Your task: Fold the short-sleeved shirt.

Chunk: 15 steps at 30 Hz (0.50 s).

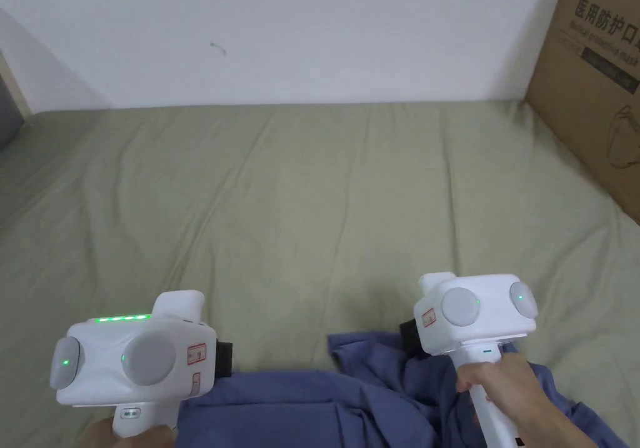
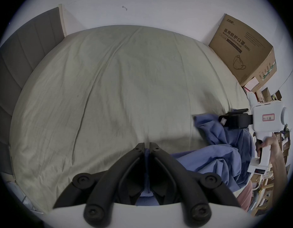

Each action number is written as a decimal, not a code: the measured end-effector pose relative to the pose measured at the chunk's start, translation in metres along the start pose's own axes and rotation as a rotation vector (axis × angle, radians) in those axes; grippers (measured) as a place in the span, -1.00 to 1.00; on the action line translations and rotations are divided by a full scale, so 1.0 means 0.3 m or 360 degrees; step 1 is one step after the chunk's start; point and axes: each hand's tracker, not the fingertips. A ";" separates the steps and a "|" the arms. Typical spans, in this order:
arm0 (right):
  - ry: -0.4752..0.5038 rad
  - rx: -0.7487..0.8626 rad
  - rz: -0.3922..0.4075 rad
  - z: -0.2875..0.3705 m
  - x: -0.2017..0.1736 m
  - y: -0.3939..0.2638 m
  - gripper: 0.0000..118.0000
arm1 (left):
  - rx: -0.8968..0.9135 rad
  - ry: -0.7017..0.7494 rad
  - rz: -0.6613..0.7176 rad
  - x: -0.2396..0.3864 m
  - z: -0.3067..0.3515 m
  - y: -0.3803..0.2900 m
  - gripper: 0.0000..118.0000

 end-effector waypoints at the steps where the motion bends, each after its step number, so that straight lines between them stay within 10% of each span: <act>1: -0.0025 -0.0009 -0.0012 -0.006 0.002 0.002 -0.89 | 0.0006 0.0003 -0.0017 0.004 0.006 0.003 -0.94; 15: 0.0009 0.0541 -0.0283 0.620 0.215 0.154 -0.89 | 0.0358 0.0152 -0.0106 -0.020 0.407 0.157 -0.94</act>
